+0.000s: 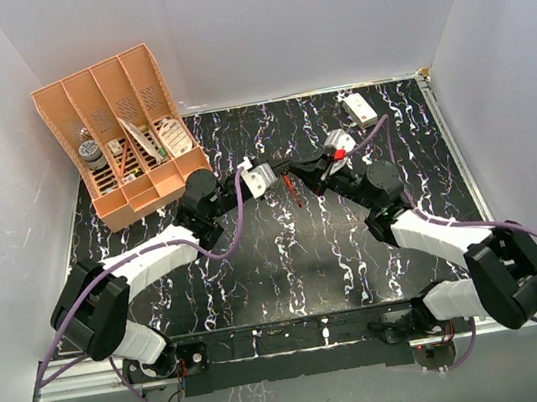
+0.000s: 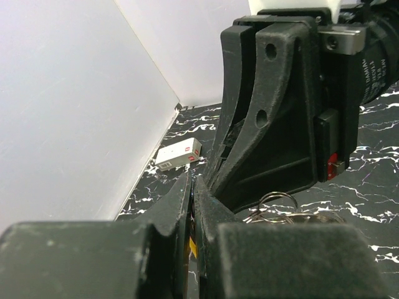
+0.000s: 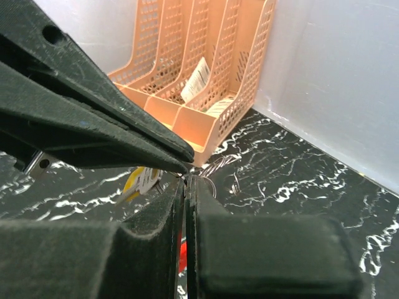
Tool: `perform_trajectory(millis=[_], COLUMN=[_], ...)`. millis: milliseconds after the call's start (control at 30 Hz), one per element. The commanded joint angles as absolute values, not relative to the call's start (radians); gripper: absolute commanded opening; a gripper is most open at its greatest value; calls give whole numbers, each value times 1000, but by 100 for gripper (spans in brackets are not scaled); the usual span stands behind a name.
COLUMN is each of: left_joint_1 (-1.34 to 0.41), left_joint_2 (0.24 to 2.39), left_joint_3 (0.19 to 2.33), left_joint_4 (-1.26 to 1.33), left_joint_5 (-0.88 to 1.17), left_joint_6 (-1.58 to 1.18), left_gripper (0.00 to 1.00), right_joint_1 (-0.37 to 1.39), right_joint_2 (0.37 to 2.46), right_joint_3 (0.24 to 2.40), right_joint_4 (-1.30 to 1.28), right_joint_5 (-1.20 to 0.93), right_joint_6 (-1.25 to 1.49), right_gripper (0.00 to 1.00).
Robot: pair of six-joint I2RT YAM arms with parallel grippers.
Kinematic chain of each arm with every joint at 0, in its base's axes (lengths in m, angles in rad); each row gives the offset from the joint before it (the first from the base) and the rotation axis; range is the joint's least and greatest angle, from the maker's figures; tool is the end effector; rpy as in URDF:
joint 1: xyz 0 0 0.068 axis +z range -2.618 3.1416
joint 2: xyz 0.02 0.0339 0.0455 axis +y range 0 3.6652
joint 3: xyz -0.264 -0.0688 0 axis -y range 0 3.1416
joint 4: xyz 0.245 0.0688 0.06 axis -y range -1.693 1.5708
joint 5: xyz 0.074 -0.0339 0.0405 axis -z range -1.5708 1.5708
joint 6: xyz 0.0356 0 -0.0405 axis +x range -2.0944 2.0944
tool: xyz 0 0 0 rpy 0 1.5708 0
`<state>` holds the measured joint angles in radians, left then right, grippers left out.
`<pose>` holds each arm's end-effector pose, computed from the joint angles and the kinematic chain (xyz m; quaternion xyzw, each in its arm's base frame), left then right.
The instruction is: Put the keys on the keyring
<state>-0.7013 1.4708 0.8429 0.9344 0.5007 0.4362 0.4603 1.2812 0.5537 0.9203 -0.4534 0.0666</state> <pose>0.2392 -0.2244 0.3126 0.4767 0.3747 -0.2484 0.7554 0.2363 0.1346 0.2687 -0.2913 0.5736 0.3338 0.6890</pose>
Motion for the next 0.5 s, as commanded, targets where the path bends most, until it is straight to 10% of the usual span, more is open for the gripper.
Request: perform_trajectory(millis=[0, 467], left_joint_1=[-667, -647], left_joint_2=[1479, 1532], left_joint_3=[902, 947], left_joint_4=[989, 1018], left_joint_5=[537, 617], left_joint_6=[430, 387], left_gripper=[0, 0], right_joint_1=[489, 564], right_joint_2=[1221, 1174], right_joint_3=[590, 661], right_joint_4=[816, 540], right_joint_5=[-442, -344], right_joint_6=[-105, -395], right_gripper=[0, 0])
